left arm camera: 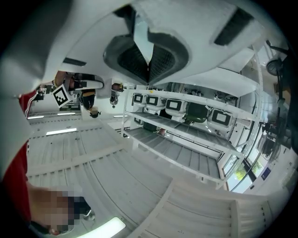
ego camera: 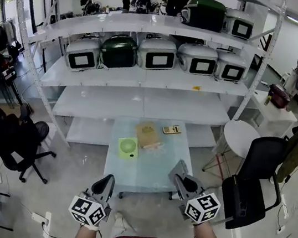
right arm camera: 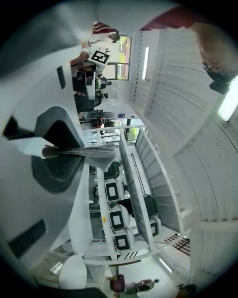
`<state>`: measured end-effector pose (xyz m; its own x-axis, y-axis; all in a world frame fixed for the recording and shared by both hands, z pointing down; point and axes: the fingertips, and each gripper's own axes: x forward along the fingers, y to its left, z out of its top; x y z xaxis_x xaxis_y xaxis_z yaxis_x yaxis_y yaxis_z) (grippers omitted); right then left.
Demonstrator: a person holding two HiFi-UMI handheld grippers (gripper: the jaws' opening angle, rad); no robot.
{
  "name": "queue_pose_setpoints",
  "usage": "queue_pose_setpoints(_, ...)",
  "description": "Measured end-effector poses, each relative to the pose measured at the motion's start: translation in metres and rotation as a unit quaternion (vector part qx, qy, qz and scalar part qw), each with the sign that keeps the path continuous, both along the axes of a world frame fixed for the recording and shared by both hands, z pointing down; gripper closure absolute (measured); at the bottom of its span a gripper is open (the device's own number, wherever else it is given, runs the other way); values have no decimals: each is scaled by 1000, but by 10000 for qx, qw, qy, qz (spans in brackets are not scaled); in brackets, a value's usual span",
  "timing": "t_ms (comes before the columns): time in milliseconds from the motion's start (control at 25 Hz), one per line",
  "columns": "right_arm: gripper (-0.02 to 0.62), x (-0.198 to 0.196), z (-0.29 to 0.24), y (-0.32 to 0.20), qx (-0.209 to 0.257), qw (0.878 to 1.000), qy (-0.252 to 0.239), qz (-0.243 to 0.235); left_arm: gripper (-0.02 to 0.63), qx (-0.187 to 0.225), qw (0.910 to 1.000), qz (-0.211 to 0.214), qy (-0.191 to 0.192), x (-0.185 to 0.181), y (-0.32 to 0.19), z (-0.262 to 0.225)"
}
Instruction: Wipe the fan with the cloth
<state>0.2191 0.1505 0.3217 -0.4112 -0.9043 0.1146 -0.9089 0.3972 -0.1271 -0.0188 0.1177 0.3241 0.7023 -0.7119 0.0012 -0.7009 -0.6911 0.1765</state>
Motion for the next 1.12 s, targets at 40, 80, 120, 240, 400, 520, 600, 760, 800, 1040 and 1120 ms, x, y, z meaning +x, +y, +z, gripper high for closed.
queue_pose_setpoints(40, 578, 5, -3, 11, 10, 9999, -104, -25, 603, 58, 10000, -20, -49, 3, 14, -5)
queue_pose_setpoints(80, 578, 9, -5, 22, 12, 9998, -219, -43, 603, 86, 9999, -48, -83, 5, 27, -10)
queue_pose_setpoints(120, 578, 14, -8, 31, 13, 9995, -322, -52, 603, 90, 9999, -80, -100, 7, 39, -14)
queue_pose_setpoints(240, 578, 27, -20, 55, 87, 9988, -469, -61, 603, 85, 9998, -137, -118, 15, 69, -25)
queue_pose_setpoints(400, 578, 28, -36, 70, 270, 9977, -626, -27, 603, 125, 9997, -136, -182, 14, 92, -34)
queue_pose_setpoints(520, 578, 19, -46, 74, 387, 9979, -513, 39, 603, 219, 9989, -279, -317, 0, 90, -43)
queue_pose_setpoints(600, 578, 14, -53, 75, 494, 9980, -380, 112, 603, 351, 9979, -332, -442, -5, 83, -50)
queue_pose_setpoints(760, 578, 4, -65, 75, 672, 9974, -131, 242, 603, 616, 9976, -113, -312, -6, 78, -68)
queue_pose_setpoints(800, 579, 1, -68, 74, 706, 9971, -60, 285, 603, 656, 9975, -94, -245, -8, 77, -72)
queue_pose_setpoints(1040, 580, -14, -70, 73, 667, 9969, 125, 401, 603, 574, 9983, -29, 19, -23, 70, -77)
queue_pose_setpoints(1120, 580, -15, -69, 73, 651, 9968, 176, 441, 603, 600, 9982, -33, 41, -27, 68, -79)
